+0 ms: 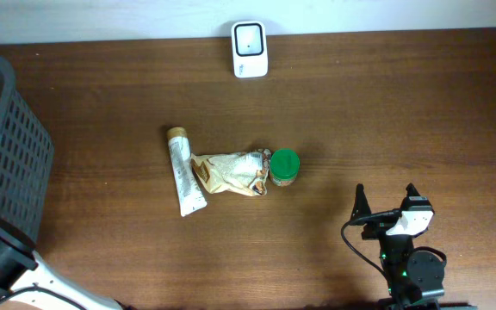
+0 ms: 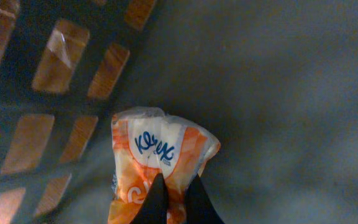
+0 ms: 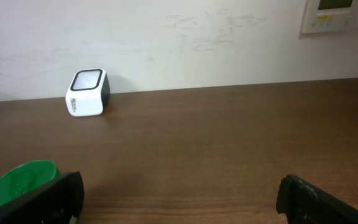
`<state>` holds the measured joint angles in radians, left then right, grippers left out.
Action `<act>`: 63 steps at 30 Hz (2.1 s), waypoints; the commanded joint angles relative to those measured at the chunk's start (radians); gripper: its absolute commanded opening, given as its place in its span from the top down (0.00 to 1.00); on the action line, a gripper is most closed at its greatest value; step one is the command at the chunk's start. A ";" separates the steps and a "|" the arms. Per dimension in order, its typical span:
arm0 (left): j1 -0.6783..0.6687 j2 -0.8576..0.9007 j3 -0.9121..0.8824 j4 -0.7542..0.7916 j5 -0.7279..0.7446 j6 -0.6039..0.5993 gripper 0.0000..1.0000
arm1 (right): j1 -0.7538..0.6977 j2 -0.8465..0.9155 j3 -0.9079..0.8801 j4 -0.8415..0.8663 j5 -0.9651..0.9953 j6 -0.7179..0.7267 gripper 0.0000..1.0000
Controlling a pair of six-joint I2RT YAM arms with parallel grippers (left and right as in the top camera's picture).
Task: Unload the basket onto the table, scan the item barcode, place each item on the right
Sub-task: 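Grasp the orange Kleenex pack and place it right of the jar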
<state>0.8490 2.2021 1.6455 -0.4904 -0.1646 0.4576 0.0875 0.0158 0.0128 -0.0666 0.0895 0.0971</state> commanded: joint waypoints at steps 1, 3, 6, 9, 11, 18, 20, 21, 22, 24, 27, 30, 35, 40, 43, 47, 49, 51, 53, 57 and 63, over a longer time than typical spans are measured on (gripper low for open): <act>-0.014 -0.094 -0.035 -0.081 0.020 -0.164 1.00 | -0.003 -0.007 -0.007 -0.004 0.012 -0.004 0.01; -0.052 -0.262 -0.035 -0.106 0.022 -0.268 1.00 | -0.003 -0.007 -0.007 -0.004 0.012 -0.004 0.02; -0.153 -0.558 -0.035 -0.082 0.023 -0.483 1.00 | -0.003 -0.007 -0.007 -0.004 0.012 -0.004 0.02; -0.320 -0.820 -0.035 -0.102 0.054 -0.610 1.00 | -0.003 -0.007 -0.007 -0.004 0.012 -0.004 0.01; -0.534 -0.931 -0.035 -0.327 0.195 -0.648 1.00 | -0.003 -0.007 -0.007 -0.004 0.012 -0.004 0.02; -1.155 -0.748 -0.347 -0.456 0.203 -0.871 1.00 | -0.003 -0.007 -0.007 -0.004 0.012 -0.004 0.02; -1.301 -0.673 -0.391 -0.341 0.203 -0.935 1.00 | -0.003 -0.007 -0.007 -0.004 0.012 -0.004 0.02; -1.351 -0.642 -0.395 -0.296 0.203 -0.936 1.00 | -0.003 -0.007 -0.007 -0.004 0.012 -0.004 0.02; -1.422 -0.595 -0.395 -0.217 0.203 -0.944 1.00 | -0.003 -0.007 -0.007 -0.004 0.012 -0.004 0.02; -1.533 -0.521 -0.395 -0.056 0.204 -0.945 1.00 | -0.003 -0.007 -0.007 -0.004 0.012 -0.004 0.02; -1.692 -0.430 -0.395 0.225 0.196 -0.991 1.00 | -0.003 -0.007 -0.007 -0.004 0.012 -0.004 0.02; -1.740 -0.387 -0.395 0.330 0.192 -0.991 1.00 | -0.003 -0.007 -0.007 -0.004 0.012 -0.004 0.02; -1.627 -0.455 -0.393 0.307 0.185 -0.980 0.01 | -0.003 -0.007 -0.007 -0.004 0.012 -0.004 0.02; -1.117 -0.906 -0.257 -0.062 0.166 -0.904 0.01 | -0.003 -0.007 -0.007 -0.004 0.012 -0.004 0.02; -0.659 -1.061 -0.227 -0.238 0.044 -0.870 0.01 | -0.003 -0.007 -0.007 -0.004 0.012 -0.004 0.02; -0.199 -1.012 -0.227 -0.319 0.044 -0.866 0.01 | -0.003 -0.007 -0.007 -0.004 0.012 -0.004 0.02; -0.117 -0.960 -0.227 -0.315 0.039 -0.833 0.00 | -0.003 -0.007 -0.007 -0.004 0.012 -0.004 0.02; -0.080 -0.900 -0.227 -0.315 -0.047 -0.742 0.00 | -0.003 -0.007 -0.007 -0.004 0.012 -0.004 0.02; -0.042 -0.802 -0.227 -0.322 -0.098 -0.551 0.01 | -0.003 -0.007 -0.007 -0.004 0.012 -0.004 0.02; 0.019 -0.609 -0.227 -0.308 -0.095 -0.520 0.00 | -0.003 -0.007 -0.007 -0.004 0.012 -0.004 0.01; 0.107 -0.338 -0.252 -0.338 -0.095 -0.563 0.27 | -0.003 -0.007 -0.007 -0.004 0.012 -0.004 0.02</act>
<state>0.9047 1.8057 1.4174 -0.8242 -0.2489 -0.0753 0.0875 0.0158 0.0128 -0.0666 0.0895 0.0975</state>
